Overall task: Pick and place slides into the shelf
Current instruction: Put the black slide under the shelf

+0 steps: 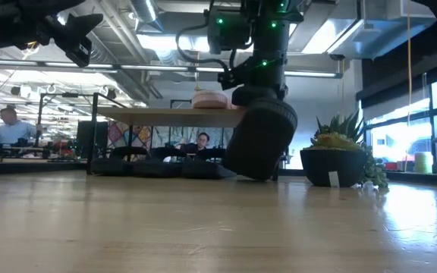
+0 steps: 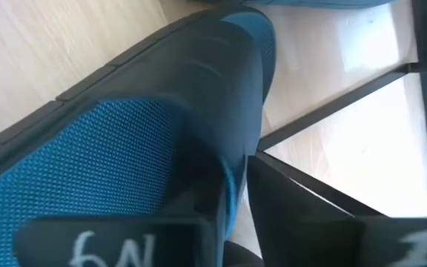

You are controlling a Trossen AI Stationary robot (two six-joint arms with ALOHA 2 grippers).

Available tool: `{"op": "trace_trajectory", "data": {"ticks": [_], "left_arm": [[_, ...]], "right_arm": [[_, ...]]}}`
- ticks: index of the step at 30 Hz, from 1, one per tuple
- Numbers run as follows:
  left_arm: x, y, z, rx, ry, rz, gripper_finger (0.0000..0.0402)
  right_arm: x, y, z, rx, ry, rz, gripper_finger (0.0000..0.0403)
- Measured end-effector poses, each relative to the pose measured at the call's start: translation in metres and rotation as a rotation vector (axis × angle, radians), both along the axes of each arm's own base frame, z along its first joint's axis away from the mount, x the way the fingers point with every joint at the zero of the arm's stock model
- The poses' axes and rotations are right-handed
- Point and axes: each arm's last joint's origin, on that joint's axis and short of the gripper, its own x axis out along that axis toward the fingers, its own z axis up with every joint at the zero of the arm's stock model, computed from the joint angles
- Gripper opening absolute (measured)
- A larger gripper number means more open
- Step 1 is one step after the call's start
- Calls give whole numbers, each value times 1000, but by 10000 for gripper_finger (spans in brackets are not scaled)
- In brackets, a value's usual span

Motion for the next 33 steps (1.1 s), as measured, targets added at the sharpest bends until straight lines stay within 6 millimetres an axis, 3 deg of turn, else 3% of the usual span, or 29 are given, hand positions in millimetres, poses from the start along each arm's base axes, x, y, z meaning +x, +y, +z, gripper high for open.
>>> {"op": "trace_trajectory", "data": {"ticks": [16, 20, 28, 33], "left_arm": [[0, 0, 0, -1, 0, 0, 156], [0, 0, 0, -1, 0, 0, 156], [0, -2, 0, 8, 4, -65, 156], [6, -6, -5, 16, 51, -102, 156]], "right_arm": [[-1, 2, -1, 69, 1, -6, 125], [0, 4, 8, 143, 2, -13, 146], [5, 28, 59, 170, -24, 32, 160], [0, 62, 107, 164, -123, 260, 161]]}}
